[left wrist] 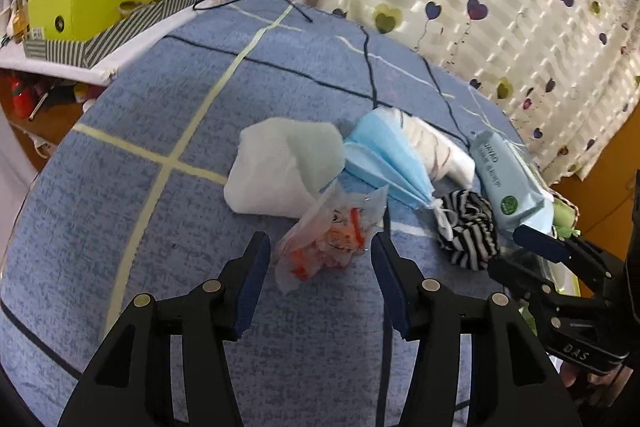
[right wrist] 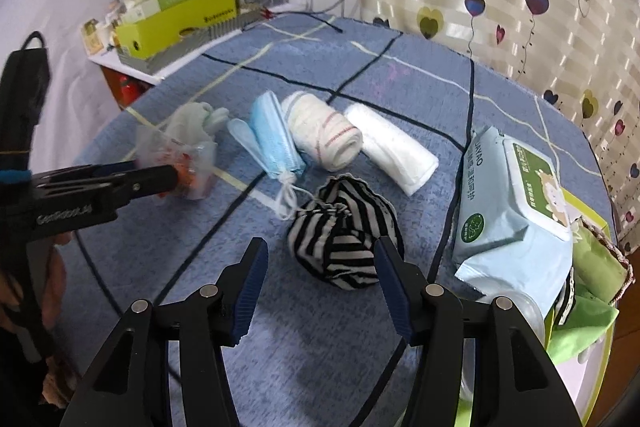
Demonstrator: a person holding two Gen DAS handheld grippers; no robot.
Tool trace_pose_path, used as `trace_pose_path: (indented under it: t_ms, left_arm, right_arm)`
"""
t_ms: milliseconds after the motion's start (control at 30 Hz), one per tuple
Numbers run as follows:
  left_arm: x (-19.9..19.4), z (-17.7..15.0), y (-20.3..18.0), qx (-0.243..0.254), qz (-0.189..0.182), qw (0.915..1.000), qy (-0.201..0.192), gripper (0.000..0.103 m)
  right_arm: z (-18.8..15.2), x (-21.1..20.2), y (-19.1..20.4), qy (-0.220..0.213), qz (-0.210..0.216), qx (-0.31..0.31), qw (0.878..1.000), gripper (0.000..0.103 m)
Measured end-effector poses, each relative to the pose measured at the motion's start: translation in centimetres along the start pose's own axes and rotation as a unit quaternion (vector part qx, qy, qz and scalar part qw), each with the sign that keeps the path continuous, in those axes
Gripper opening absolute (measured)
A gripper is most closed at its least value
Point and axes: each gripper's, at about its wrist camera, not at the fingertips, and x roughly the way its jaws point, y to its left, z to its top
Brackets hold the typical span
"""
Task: Organize soft objects
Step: 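Move the right tool to the striped sock ball while the left tool approaches the plastic bag, then grasp the striped sock ball with the right tool while the left tool grasps the clear plastic bag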
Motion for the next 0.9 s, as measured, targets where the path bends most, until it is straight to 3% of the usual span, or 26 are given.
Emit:
trace_pose_path:
  t_ms: [267,300,333,400,433,467,533,633,900]
  left_arm:
    - [1.0,-0.2,0.3,-0.01,-0.02,0.9996,0.014,0.053]
    - [1.1,-0.2,0.4,-0.013,-0.02,0.9996,0.016,0.052]
    - [1.2,-0.2,0.5,-0.016,-0.024,0.9994,0.02,0.045]
    - [1.4,-0.3,0.7,-0.018,-0.027,0.9992,0.022,0.044]
    - [1.3,-0.3,0.6,-0.018,-0.027,0.9993,0.021,0.041]
    - [1.3,-0.4,0.5,-0.016,-0.029,0.9993,0.02,0.039]
    - [1.3,-0.3,0.5,-0.016,-0.03,0.9993,0.019,0.036]
    - [1.2,-0.3,0.2,-0.014,-0.031,0.9993,0.017,0.032]
    - [0.0,-0.6,-0.8,-0.003,-0.041,0.9992,0.005,0.03]
  right_arm:
    - [0.6,2.6,-0.8,0.033,-0.026,0.008,0.999,0.055]
    - [0.6,2.9,-0.9,0.038,-0.03,0.008,0.999,0.055]
    - [0.6,3.2,-0.9,0.042,-0.032,0.006,0.999,0.055]
    - [0.4,3.7,-0.7,0.051,-0.032,0.0,0.998,0.055]
    - [0.3,3.9,-0.6,0.053,-0.031,-0.003,0.998,0.052]
    - [0.3,4.1,-0.5,0.056,-0.029,-0.005,0.998,0.04]
    - [0.1,4.4,-0.5,0.06,-0.022,-0.006,0.998,0.026]
    - [0.1,4.4,-0.3,0.056,-0.015,-0.009,0.998,0.012]
    - [-0.5,2.4,-0.4,0.035,-0.012,-0.011,0.999,0.007]
